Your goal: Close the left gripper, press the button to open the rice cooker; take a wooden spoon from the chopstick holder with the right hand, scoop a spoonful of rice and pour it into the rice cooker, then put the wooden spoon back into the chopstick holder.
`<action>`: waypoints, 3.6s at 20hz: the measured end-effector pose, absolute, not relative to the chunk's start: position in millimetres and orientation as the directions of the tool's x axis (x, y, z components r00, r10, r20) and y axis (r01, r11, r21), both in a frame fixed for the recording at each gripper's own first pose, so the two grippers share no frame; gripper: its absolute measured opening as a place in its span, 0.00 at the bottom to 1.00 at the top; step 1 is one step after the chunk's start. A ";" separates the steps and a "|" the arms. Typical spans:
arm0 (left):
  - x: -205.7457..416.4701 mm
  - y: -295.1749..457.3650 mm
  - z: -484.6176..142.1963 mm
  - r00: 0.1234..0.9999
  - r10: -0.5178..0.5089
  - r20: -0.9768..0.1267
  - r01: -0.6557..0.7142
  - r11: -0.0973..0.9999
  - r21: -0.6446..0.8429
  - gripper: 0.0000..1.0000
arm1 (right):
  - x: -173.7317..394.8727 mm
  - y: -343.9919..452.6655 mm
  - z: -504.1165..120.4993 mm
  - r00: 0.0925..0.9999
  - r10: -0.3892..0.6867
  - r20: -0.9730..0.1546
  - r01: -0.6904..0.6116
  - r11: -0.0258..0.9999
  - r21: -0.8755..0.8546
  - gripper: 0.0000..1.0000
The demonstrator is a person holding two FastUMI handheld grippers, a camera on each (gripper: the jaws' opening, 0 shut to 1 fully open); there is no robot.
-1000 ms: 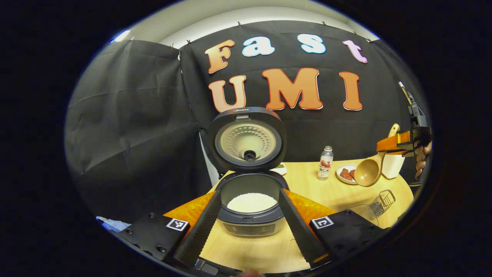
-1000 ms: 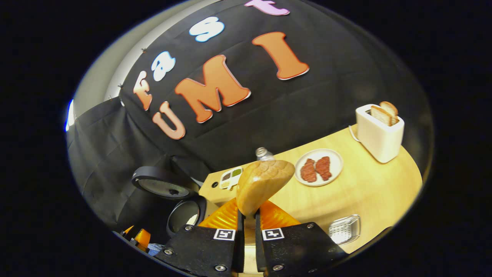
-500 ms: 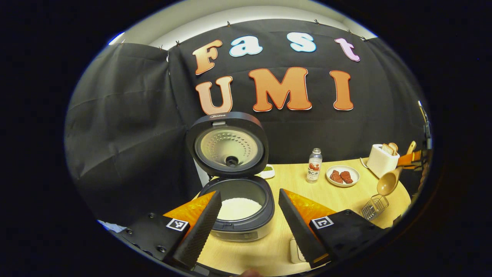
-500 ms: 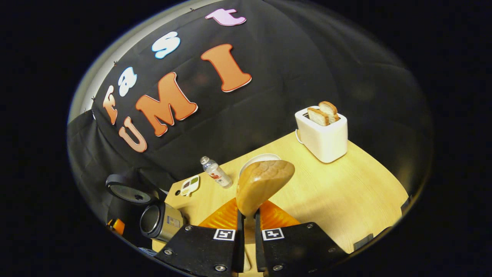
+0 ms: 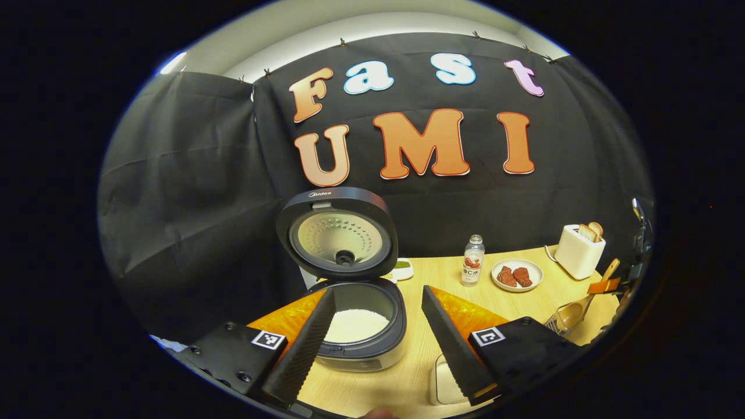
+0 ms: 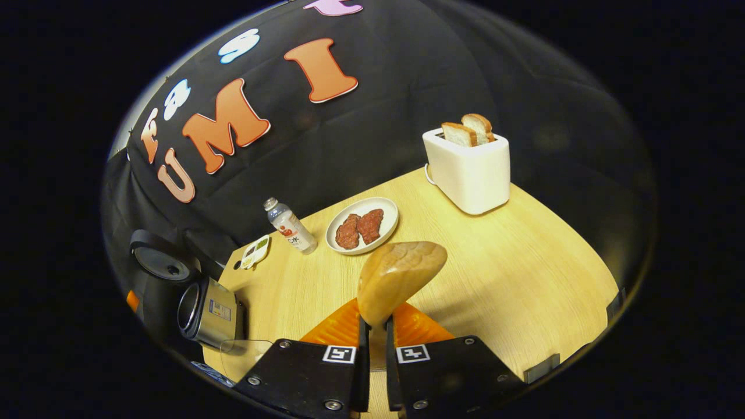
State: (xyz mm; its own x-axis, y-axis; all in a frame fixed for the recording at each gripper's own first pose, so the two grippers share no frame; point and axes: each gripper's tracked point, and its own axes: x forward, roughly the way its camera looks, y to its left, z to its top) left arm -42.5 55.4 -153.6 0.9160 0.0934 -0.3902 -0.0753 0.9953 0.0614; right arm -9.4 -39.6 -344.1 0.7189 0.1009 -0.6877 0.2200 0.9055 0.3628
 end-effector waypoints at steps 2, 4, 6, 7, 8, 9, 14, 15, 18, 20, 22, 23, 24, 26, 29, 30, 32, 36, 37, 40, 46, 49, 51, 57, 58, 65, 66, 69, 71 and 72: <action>-43.4 55.1 -154.4 0.913 0.099 -0.395 -0.082 0.995 0.060 0.94 | -12.6 -34.4 -356.5 0.701 0.109 -0.705 0.213 0.911 0.352 0.12; -44.1 55.3 -153.1 0.912 0.102 -0.397 -0.084 0.994 0.063 0.94 | -11.6 -34.5 -361.8 0.696 0.102 -0.711 0.212 0.916 0.339 0.11; -43.4 55.2 -152.1 0.913 0.103 -0.396 -0.083 0.994 0.068 0.94 | -11.5 -34.4 -365.3 0.689 0.098 -0.719 0.217 0.918 0.333 0.11; -42.7 54.6 -151.1 0.913 0.102 -0.395 -0.082 0.994 0.067 0.94 | -11.7 -35.7 -368.0 0.683 0.096 -0.724 0.219 0.919 0.328 0.12; -42.7 54.7 -150.5 0.913 0.101 -0.395 -0.081 0.994 0.067 0.94 | -15.2 -36.4 -369.7 0.673 0.096 -0.734 0.221 0.920 0.323 0.12; -40.2 53.8 -150.0 0.914 0.099 -0.395 -0.080 0.995 0.065 0.94 | -13.4 -35.6 -369.0 0.674 0.095 -0.732 0.228 0.917 0.328 0.13; -27.1 50.4 -143.3 0.918 0.087 -0.388 -0.068 0.996 0.063 0.97 | -21.6 -40.8 -362.7 0.649 0.116 -0.752 0.223 0.916 0.334 0.17; -22.3 51.1 -139.8 0.920 0.088 -0.381 -0.070 0.996 0.062 1.00 | -22.0 -43.9 -362.5 0.642 0.112 -0.759 0.231 0.915 0.331 0.19; -3.3 55.3 -127.8 0.928 0.089 -0.361 -0.076 0.996 0.049 0.93 | -23.3 -50.0 -345.4 0.651 0.127 -0.749 0.228 0.908 0.352 0.27; 8.3 58.5 -120.3 0.934 0.091 -0.344 -0.086 0.996 0.029 1.00 | -24.1 -56.6 -336.6 0.653 0.115 -0.748 0.222 0.916 0.334 0.33; 16.4 61.4 -116.6 0.938 0.093 -0.335 -0.093 0.996 0.016 0.93 | -23.4 -62.1 -327.5 0.662 0.097 -0.743 0.218 0.924 0.315 0.49; 18.7 61.3 -115.2 0.939 0.091 -0.332 -0.092 0.996 0.012 0.93 | -23.1 -64.8 -322.6 0.668 0.090 -0.739 0.220 0.924 0.312 0.53; 20.2 62.1 -114.6 0.940 0.092 -0.328 -0.093 0.996 0.012 0.94 | -22.0 -65.5 -317.6 0.672 0.085 -0.735 0.224 0.923 0.311 0.51; 24.6 63.7 -114.1 0.941 0.089 -0.327 -0.091 0.996 0.010 0.97 | -20.3 -70.4 -308.6 0.684 0.071 -0.726 0.231 0.923 0.307 0.70; 33.0 68.4 -109.3 0.939 0.094 -0.331 -0.099 0.995 0.001 0.94 | -14.8 -73.3 -292.3 0.704 0.057 -0.708 0.222 0.929 0.296 0.77; 36.5 72.4 -107.0 0.940 0.102 -0.327 -0.108 0.994 0.000 0.94 | -12.6 -70.2 -286.9 0.711 0.068 -0.700 0.208 0.931 0.301 0.79; 46.2 80.2 -96.0 0.940 0.116 -0.322 -0.125 0.992 -0.006 0.94 | -10.4 -60.1 -272.6 0.730 0.096 -0.676 0.167 0.935 0.314 0.79; 56.8 91.7 -84.6 0.943 0.142 -0.302 -0.152 0.988 -0.008 0.94 | 5.3 -45.9 -227.1 0.819 0.119 -0.561 0.065 0.953 0.297 0.80; 60.9 96.3 -82.5 0.942 0.152 -0.299 -0.160 0.987 -0.003 0.94 | 10.1 -42.0 -212.4 0.847 0.127 -0.517 0.030 0.958 0.285 0.80; 72.1 110.3 -70.0 0.943 0.179 -0.280 -0.179 0.983 0.024 1.00 | 22.5 -34.9 -177.6 0.899 0.121 -0.421 -0.023 0.973 0.231 0.79; 92.3 120.3 -48.7 0.951 0.196 -0.240 -0.192 0.981 0.038 1.00 | 33.2 -40.6 -131.6 0.944 0.083 -0.320 -0.036 0.988 0.150 0.79; 94.8 115.8 -44.9 0.955 0.183 -0.235 -0.181 0.983 0.033 1.00 | 37.3 -42.4 -102.3 0.968 0.050 -0.248 -0.026 0.995 0.100 0.79; 95.8 116.1 -44.6 0.956 0.175 -0.235 -0.174 0.984 0.027 1.00 | 38.7 -44.3 -81.7 0.981 0.033 -0.193 -0.022 0.998 0.061 0.79; 133.7 144.6 -42.1 0.948 0.192 -0.252 -0.195 0.981 0.014 0.93 | 41.4 -41.0 -33.9 0.997 0.033 -0.067 -0.034 0.999 -0.012 0.79; 144.0 148.1 -46.4 0.944 0.190 -0.268 -0.195 0.981 0.008 0.99 | 41.4 -40.0 -30.3 0.998 0.036 -0.056 -0.037 0.999 -0.015 0.79; 197.5 166.8 -116.2 0.861 0.221 -0.459 -0.236 0.971 0.025 1.00 | 37.4 -37.6 -47.9 0.993 0.039 -0.111 -0.042 0.999 -0.018 0.79; 206.0 164.1 -118.9 0.865 0.213 -0.455 -0.227 0.974 0.023 1.00 | 35.8 -37.2 -50.9 0.992 0.038 -0.121 -0.040 0.999 -0.013 0.79; 202.2 158.0 -132.5 0.824 0.218 -0.523 -0.201 0.976 0.090 0.94 | 33.5 -40.9 -58.2 0.989 0.036 -0.142 -0.040 0.999 -0.022 0.79; 192.1 152.8 -148.9 0.798 0.214 -0.563 -0.185 0.977 0.108 0.94 | 34.0 -42.5 -57.7 0.990 0.027 -0.141 -0.031 0.999 -0.023 0.79; 185.4 151.7 -153.7 0.786 0.208 -0.583 -0.182 0.978 0.103 0.97 | 34.1 -41.6 -58.9 0.990 0.029 -0.141 -0.032 0.999 -0.020 0.79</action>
